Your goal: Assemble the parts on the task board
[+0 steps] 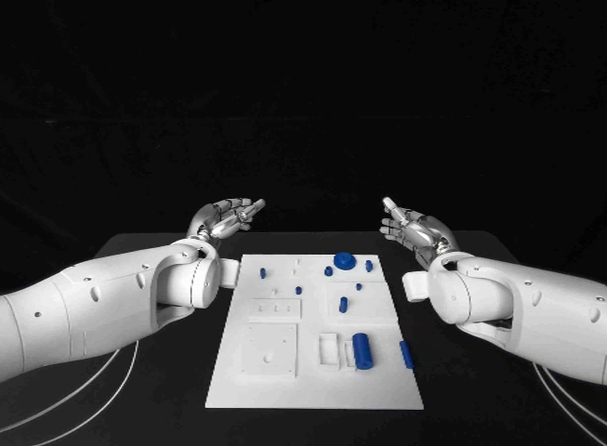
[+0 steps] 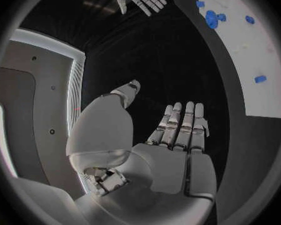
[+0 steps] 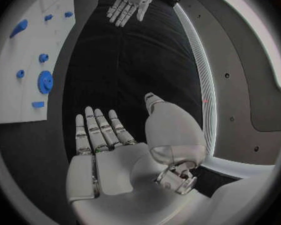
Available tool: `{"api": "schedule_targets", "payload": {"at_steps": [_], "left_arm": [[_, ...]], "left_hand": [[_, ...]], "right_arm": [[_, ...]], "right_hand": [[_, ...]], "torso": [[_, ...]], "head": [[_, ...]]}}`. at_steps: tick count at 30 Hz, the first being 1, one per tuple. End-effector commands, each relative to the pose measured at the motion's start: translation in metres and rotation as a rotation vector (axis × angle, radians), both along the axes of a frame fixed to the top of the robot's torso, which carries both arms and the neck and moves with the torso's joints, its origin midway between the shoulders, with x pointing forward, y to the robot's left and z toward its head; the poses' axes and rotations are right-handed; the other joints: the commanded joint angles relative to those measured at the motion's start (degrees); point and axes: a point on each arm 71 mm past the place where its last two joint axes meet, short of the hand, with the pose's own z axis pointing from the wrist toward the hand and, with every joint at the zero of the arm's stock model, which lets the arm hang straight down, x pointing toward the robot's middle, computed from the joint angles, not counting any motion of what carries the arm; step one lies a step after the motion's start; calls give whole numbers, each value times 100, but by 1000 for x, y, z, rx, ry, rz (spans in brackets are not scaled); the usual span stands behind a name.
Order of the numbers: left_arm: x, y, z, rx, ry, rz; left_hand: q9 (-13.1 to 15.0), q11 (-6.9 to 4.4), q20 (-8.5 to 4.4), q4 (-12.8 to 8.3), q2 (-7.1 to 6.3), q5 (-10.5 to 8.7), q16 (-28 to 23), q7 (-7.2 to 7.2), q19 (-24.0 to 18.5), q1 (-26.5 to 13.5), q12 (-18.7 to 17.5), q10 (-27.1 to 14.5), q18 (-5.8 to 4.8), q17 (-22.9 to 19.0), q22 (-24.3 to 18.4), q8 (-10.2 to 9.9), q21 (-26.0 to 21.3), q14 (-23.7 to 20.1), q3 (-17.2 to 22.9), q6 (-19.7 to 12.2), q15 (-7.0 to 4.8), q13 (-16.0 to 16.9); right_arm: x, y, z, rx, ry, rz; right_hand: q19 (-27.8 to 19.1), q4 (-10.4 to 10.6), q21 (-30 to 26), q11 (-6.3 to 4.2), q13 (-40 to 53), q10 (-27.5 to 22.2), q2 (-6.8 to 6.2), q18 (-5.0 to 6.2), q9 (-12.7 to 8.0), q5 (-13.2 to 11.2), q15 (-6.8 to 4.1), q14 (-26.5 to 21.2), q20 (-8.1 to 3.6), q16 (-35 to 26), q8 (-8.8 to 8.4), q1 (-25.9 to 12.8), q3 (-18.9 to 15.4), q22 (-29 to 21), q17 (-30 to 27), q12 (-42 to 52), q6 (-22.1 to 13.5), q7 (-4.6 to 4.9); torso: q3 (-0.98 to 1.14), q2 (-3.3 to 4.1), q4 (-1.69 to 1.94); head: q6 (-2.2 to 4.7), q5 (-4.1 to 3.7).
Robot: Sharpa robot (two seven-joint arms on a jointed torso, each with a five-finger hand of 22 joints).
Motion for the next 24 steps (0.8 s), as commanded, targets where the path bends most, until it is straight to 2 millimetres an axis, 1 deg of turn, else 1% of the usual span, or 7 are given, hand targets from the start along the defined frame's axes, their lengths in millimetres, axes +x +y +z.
{"api": "schedule_targets", "payload": {"at_steps": [1, 10, 13, 17, 20, 22, 24], "left_arm": [[5, -6, 0, -24, 81, -100], [7, -5, 2, -20, 82, -103], [6, -1, 1, -33, 96, -132], [3, 4, 3, -37, 69, -136], [3, 8, 4, -43, 57, -147], [3, 10, 5, -43, 45, -143], [2, 11, 7, -43, 35, -151]], "left_hand": [[106, 34, 27, 35, -43, 34, 85, 127, 101, 266, 40, 148, -41, 87, 268, 88, 83, 107, 104, 118, 35, 21], [115, 47, 25, 49, -14, 33, 91, 140, 96, 283, 45, 164, -41, 98, 265, 98, 101, 104, 70, 124, 36, 24], [125, 77, 23, 61, 22, 33, 98, 176, 81, 309, 55, 201, -41, 111, 263, 112, 121, 100, 13, 140, 47, 29], [143, 173, 8, 49, 136, 32, 152, 273, 84, 368, 116, 351, -41, 145, 264, 147, 162, 186, -84, 204, 90, 55], [175, 289, -56, -44, 303, 31, 326, 386, 275, 483, 247, 659, -4, 220, 260, 253, 283, 506, -242, 435, 166, 108], [212, 413, -101, -205, 493, 365, 666, 535, 735, 673, 461, 1123, 216, 346, 256, 414, 521, 1117, -277, 825, 128, 195], [208, 330, -227, -472, 641, 870, 904, 426, 1225, 846, 622, 1545, 395, 408, 236, 530, 741, 1617, -303, 1205, -42, 251]], "right_arm": [[5, 4, -2, 4, 110, 182], [13, -5, 5, -21, 150, 231], [32, -19, 12, -247, -38, 201], [43, -19, 12, -383, -102, 221], [48, -15, 14, -496, -152, 243], [51, -12, 18, -564, -188, 264], [53, -9, 21, -640, -228, 285]], "right_hand": [[72, 76, 47, 77, 35, 354, -10, 55, 122, 4, 70, 220, 72, 136, 149, 584, -103, 368, 113, 44, 210, 454], [305, -63, 74, 132, 76, 935, -97, 110, 212, 265, 119, 479, 80, 314, 358, 1607, -265, 902, 155, 121, 543, 541], [877, -313, 216, 184, 116, 1357, -232, 275, 222, 453, 204, 963, 55, 564, 452, 2196, -80, 1606, 247, 255, 761, 634], [1196, -586, 234, 83, 123, 1696, -311, 413, 241, 493, 96, 1274, 56, 688, 592, 2615, 176, 1541, 286, 337, 1128, 573], [1685, -829, 320, -105, 178, 2211, -423, 610, 258, 1005, -108, 1795, 62, 920, 745, 2801, 567, 1441, 399, 509, 1586, 488], [1988, -1294, 223, -175, 95, 2483, -504, 780, 136, 1147, -201, 2031, 119, 908, 666, 2457, 1038, 1214, 435, 412, 1843, 439], [2326, -1605, 358, -284, 142, 2802, -511, 894, 148, 1296, -370, 2454, 134, 1101, 748, 2309, 1344, 1231, 552, 509, 2115, 385]], "torso": [[-1, 0, 0], [-1, 0, 0], [-6, -4, -4], [-20, 4, -4], [-30, 11, -22], [-23, 18, -21], [-24, 30, -13]], "head": [[-1, 0], [-1, 0], [-47, 32], [-20, 31], [-17, 39], [-21, 40], [-12, 38]]}}
